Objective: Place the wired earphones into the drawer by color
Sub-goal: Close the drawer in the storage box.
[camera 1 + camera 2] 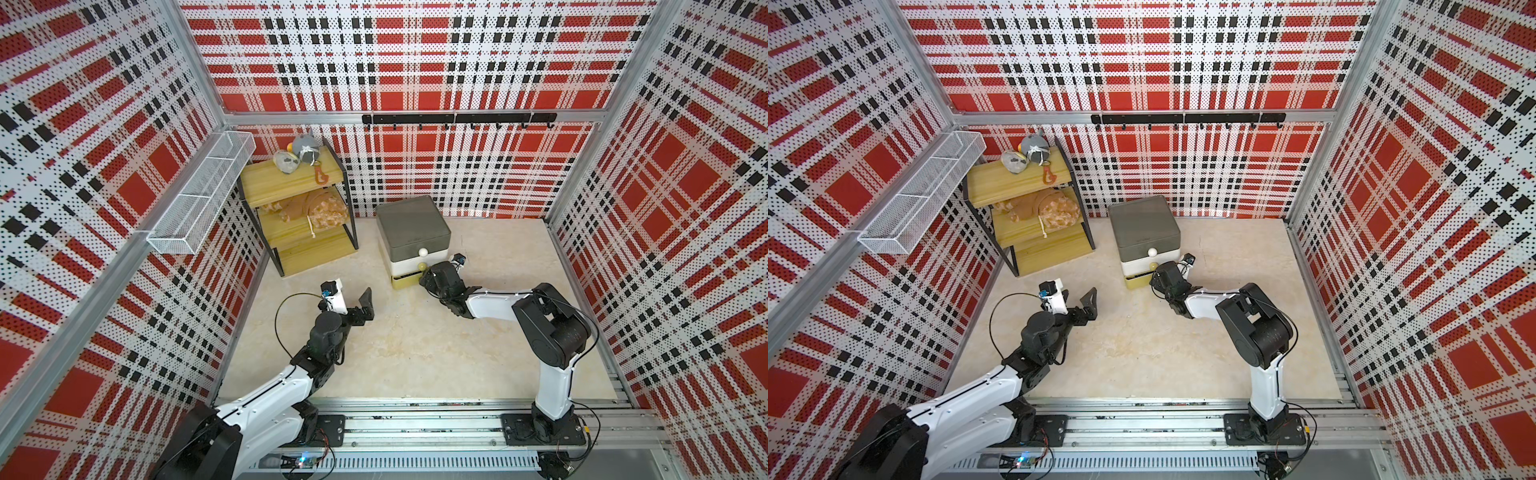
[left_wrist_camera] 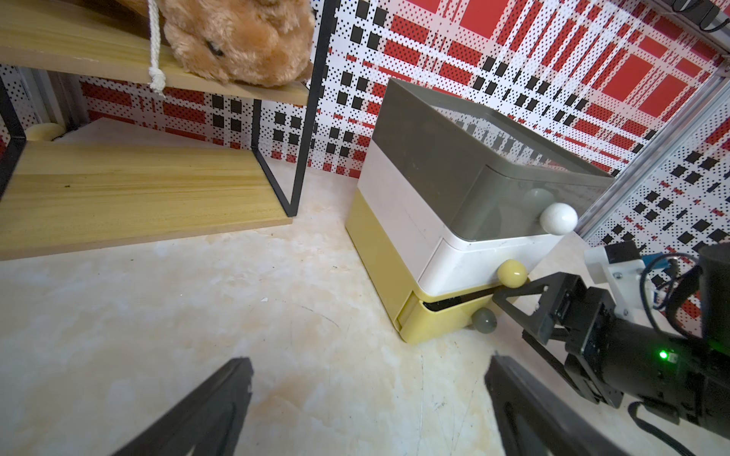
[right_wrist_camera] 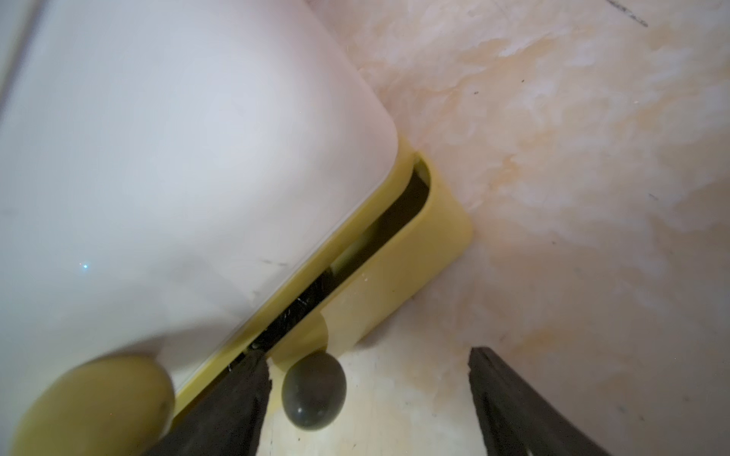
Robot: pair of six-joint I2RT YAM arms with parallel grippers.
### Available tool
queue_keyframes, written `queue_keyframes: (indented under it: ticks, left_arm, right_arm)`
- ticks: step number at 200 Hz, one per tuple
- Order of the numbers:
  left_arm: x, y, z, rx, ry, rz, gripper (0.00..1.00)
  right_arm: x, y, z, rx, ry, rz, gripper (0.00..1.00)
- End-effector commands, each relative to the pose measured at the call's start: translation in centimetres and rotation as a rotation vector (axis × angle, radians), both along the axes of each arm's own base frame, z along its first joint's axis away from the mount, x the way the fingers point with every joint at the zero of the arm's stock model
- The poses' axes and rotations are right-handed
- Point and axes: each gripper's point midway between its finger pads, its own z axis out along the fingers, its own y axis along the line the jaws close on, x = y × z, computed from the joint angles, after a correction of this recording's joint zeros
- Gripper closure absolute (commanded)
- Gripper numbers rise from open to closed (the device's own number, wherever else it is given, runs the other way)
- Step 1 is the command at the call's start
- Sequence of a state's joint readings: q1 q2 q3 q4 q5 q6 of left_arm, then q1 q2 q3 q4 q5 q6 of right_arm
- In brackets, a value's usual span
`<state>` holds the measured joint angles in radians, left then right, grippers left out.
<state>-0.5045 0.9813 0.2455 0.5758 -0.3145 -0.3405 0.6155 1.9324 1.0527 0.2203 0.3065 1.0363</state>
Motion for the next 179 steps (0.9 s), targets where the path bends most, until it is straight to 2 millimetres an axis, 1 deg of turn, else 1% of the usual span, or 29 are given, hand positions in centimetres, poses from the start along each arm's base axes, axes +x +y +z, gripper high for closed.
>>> queue_keyframes:
  ticks: [1,66,87,179]
  left_arm:
    - [-0.1,0.4,0.2,-0.011,-0.014,0.011,0.01]
    - [-0.1,0.4,0.3,-0.014,-0.017,0.012,0.01]
    - [-0.1,0.5,0.2,-0.013,-0.018,0.016,0.01]
    - [-0.1,0.5,0.1,-0.012,-0.015,0.017,0.01]
  right_arm:
    - [0.3,-0.9,-1.9,-0.038,0.019,-0.012,0.15]
    - [1.2,-0.6,-1.9,-0.021,-0.028,-0.014,0.16]
    - [1.2,-0.4,-2.0,-0.015,-0.032,-0.007,0.15]
    - [1.0,-0.6,-0.9,0.008,-0.097,0.000,0.15]
